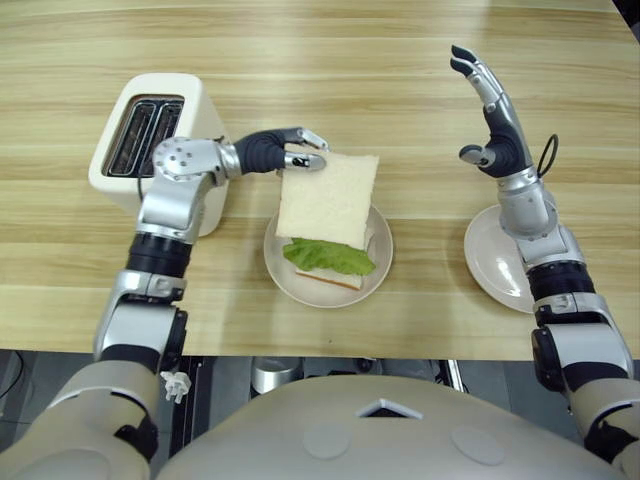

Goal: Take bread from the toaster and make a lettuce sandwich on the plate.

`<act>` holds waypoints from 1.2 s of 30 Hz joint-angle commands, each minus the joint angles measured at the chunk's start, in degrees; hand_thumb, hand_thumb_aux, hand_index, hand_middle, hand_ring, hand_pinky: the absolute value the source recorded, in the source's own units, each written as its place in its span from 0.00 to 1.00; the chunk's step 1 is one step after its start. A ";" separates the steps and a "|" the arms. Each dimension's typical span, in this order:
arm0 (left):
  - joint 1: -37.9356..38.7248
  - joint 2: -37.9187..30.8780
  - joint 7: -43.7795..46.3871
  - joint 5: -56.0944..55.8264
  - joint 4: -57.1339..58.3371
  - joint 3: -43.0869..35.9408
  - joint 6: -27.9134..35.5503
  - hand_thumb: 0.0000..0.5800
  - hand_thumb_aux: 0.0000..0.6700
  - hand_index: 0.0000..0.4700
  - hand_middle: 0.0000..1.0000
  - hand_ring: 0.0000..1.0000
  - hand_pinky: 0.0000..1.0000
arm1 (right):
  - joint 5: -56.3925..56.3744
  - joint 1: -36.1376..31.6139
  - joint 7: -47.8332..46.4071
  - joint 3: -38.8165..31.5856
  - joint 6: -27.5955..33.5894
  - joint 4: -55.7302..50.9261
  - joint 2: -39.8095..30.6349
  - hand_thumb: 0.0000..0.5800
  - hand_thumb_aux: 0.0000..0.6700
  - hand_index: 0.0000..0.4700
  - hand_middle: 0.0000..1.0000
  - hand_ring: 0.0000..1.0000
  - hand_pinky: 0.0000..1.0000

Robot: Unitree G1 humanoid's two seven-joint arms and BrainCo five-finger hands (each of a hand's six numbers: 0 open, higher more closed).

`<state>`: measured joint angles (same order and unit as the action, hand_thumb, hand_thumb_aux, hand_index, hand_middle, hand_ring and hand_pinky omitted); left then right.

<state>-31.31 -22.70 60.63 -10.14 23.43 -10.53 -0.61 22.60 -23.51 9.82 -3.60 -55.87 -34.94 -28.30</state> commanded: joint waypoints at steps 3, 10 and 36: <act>-0.43 2.92 -2.83 5.15 8.83 -2.23 -5.33 1.00 1.00 0.98 1.00 1.00 1.00 | 0.09 0.75 -1.71 -0.81 0.39 0.06 0.55 0.00 0.00 0.00 0.00 0.00 0.00; 0.81 4.76 -3.73 7.51 12.81 -3.71 -8.89 1.00 1.00 0.98 1.00 1.00 1.00 | 0.02 0.94 -2.78 -0.97 0.53 -0.16 1.42 0.00 0.00 0.00 0.00 0.00 0.00; 0.74 4.12 -11.80 21.36 20.74 -9.70 -19.46 1.00 1.00 0.98 1.00 1.00 1.00 | -0.55 1.83 -4.86 -0.81 1.05 -0.03 1.52 0.00 0.00 0.00 0.00 0.00 0.00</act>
<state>-30.28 -18.91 50.50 9.24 42.18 -19.49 -19.23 22.51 -22.28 5.86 -3.72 -55.11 -35.24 -27.03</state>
